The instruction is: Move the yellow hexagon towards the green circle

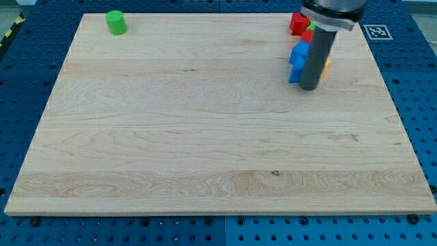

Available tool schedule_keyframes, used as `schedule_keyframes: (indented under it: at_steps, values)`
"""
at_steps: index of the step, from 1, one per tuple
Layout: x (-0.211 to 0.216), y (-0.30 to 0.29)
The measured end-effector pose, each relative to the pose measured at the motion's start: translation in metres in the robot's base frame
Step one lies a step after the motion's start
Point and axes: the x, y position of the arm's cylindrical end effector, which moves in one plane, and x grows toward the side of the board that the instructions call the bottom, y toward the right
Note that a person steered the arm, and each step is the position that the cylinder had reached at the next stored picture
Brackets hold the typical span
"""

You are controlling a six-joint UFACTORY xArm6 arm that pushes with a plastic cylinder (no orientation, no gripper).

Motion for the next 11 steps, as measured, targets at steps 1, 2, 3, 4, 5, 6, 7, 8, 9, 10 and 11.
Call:
schedule_keyframes:
  at_steps: [1,2,3,4,5,6,7,8,9,10,11]
  values:
    - [0.000,0.044]
    - [-0.003,0.061]
    - [-0.018,0.069]
    - [-0.027,0.070]
    - [-0.030,0.069]
    - [-0.038,0.066]
    - [-0.038,0.058]
    - [-0.038,0.039]
    - [-0.039,0.010]
    - [-0.045,-0.011]
    - [-0.051,-0.030]
